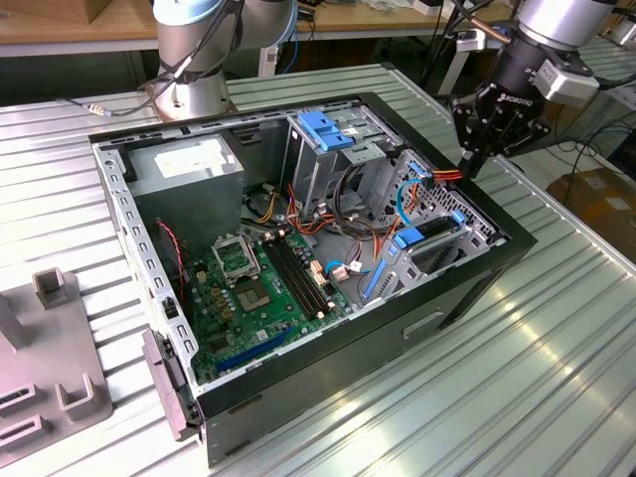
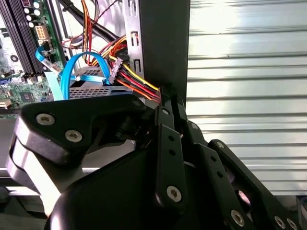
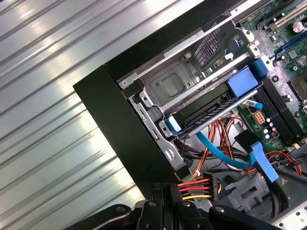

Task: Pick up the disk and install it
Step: 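Insert the first disk wire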

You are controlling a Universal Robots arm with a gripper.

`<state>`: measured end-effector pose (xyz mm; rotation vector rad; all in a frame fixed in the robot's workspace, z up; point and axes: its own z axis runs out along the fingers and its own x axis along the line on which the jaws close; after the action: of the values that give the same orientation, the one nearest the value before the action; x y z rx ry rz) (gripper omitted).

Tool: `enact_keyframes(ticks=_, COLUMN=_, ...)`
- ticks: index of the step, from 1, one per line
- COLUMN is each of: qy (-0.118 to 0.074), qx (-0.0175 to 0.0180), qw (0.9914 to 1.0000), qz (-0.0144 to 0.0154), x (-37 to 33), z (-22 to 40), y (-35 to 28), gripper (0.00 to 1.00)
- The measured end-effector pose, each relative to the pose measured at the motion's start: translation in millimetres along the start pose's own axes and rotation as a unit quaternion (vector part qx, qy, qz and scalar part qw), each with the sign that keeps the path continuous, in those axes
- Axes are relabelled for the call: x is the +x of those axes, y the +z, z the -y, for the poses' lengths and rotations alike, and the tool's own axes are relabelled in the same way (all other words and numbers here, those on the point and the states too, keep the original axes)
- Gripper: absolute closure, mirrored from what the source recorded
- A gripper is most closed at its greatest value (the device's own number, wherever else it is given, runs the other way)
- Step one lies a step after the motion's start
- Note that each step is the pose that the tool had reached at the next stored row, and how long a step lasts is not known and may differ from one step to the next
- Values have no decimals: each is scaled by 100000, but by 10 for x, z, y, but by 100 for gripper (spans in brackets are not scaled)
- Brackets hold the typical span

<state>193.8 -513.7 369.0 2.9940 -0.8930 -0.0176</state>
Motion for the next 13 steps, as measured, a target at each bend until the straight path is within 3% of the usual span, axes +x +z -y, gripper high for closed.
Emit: enact_keyframes(ticks=13, qy=609, qx=12, qw=99998, qz=19, x=-146, z=-99, y=5, gripper=83)
